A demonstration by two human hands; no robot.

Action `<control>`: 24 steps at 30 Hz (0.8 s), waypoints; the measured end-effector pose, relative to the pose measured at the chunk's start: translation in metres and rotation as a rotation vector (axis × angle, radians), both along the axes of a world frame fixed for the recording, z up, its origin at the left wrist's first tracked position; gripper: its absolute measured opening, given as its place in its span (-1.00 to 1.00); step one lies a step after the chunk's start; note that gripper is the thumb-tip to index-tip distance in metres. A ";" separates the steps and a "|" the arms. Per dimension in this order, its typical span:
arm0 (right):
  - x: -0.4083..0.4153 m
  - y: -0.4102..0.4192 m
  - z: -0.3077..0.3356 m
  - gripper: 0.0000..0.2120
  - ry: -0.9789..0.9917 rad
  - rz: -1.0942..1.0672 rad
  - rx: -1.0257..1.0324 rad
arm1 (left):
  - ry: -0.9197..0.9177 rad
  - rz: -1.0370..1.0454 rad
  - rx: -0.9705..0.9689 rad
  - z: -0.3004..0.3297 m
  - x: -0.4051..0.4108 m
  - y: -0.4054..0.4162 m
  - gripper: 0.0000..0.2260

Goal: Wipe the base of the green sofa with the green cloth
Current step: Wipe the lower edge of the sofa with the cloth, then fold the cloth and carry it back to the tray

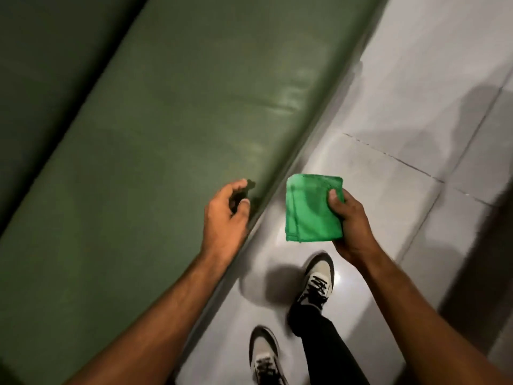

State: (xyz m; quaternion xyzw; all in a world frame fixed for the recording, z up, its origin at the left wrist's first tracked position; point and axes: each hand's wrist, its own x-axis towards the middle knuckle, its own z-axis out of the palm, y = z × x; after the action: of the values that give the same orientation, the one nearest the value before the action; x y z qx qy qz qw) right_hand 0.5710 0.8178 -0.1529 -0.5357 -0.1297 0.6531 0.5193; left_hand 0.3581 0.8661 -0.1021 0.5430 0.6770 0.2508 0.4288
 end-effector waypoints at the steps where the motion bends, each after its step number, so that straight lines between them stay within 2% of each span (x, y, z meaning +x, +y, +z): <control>1: -0.013 -0.008 0.019 -0.69 -0.016 0.053 0.007 | 0.015 0.087 -0.014 0.013 -0.020 -0.018 -0.69; 4: -0.052 -0.026 0.069 -0.71 -0.042 0.232 0.014 | 0.040 0.296 -0.057 0.054 -0.075 -0.078 -0.67; 11: -0.181 -0.058 0.144 -0.73 -0.068 0.884 0.018 | 0.196 0.673 -0.299 0.104 -0.192 -0.274 -0.69; 18: -0.319 -0.144 0.180 -0.46 0.059 1.633 -0.034 | 0.155 1.197 -0.367 0.132 -0.217 -0.459 -0.66; 21: -0.371 -0.209 0.190 -0.42 0.059 1.870 0.007 | 0.210 1.250 -0.443 0.140 -0.213 -0.531 -0.62; 24: -0.420 -0.283 0.199 -0.49 -0.014 2.049 0.085 | 0.326 1.240 -0.556 0.147 -0.223 -0.599 -0.56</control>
State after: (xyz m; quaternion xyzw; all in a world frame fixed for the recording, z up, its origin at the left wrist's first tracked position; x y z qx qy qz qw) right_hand 0.1513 0.5347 0.0457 -0.1526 -0.5508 0.7748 -0.2701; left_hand 0.1347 0.2672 0.0448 -0.0428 0.9569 0.1819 0.2225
